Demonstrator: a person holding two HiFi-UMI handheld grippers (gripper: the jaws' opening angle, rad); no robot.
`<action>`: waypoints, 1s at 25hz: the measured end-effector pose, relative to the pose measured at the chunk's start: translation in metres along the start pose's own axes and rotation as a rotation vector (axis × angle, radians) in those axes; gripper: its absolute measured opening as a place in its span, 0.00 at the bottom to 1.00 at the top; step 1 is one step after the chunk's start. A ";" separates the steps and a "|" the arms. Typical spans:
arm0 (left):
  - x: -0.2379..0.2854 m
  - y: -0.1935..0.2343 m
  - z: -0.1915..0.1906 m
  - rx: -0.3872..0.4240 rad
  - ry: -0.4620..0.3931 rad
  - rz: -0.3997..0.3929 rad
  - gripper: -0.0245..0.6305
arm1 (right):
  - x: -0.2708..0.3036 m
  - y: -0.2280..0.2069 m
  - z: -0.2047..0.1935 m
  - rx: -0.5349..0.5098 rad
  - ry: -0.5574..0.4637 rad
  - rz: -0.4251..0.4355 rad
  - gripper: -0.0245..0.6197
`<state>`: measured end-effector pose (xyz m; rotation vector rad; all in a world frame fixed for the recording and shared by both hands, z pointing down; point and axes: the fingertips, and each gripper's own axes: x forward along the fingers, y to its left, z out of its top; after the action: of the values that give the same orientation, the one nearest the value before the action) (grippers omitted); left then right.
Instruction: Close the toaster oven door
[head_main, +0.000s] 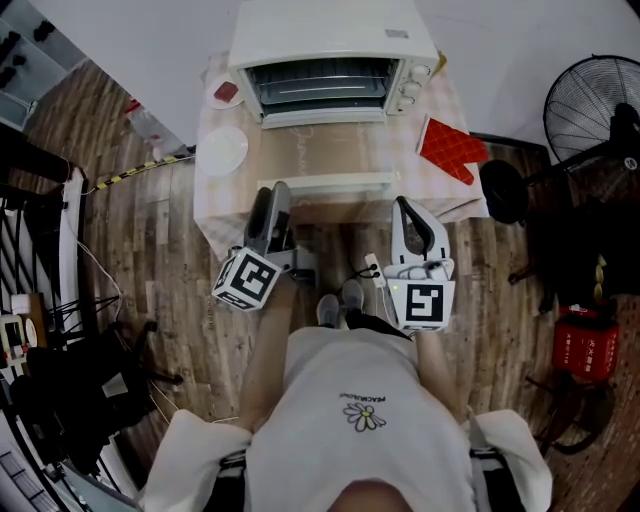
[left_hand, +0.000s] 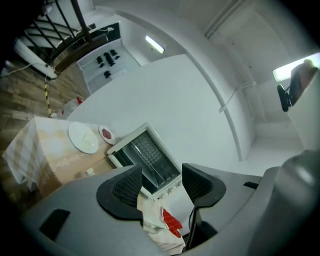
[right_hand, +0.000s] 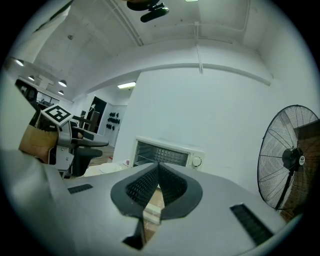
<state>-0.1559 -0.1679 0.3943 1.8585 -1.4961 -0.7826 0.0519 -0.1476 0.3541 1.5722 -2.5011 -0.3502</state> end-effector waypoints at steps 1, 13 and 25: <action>0.001 0.004 -0.002 -0.024 0.002 0.002 0.41 | 0.000 -0.001 -0.001 0.001 0.005 -0.004 0.05; -0.006 0.081 -0.055 -0.322 0.030 0.149 0.45 | -0.006 -0.006 -0.015 -0.005 0.053 -0.030 0.05; 0.003 0.126 -0.083 -0.612 -0.028 0.185 0.44 | -0.013 -0.014 -0.025 0.015 0.093 -0.072 0.05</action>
<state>-0.1694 -0.1831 0.5438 1.2414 -1.2363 -1.0356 0.0760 -0.1442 0.3741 1.6483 -2.3880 -0.2621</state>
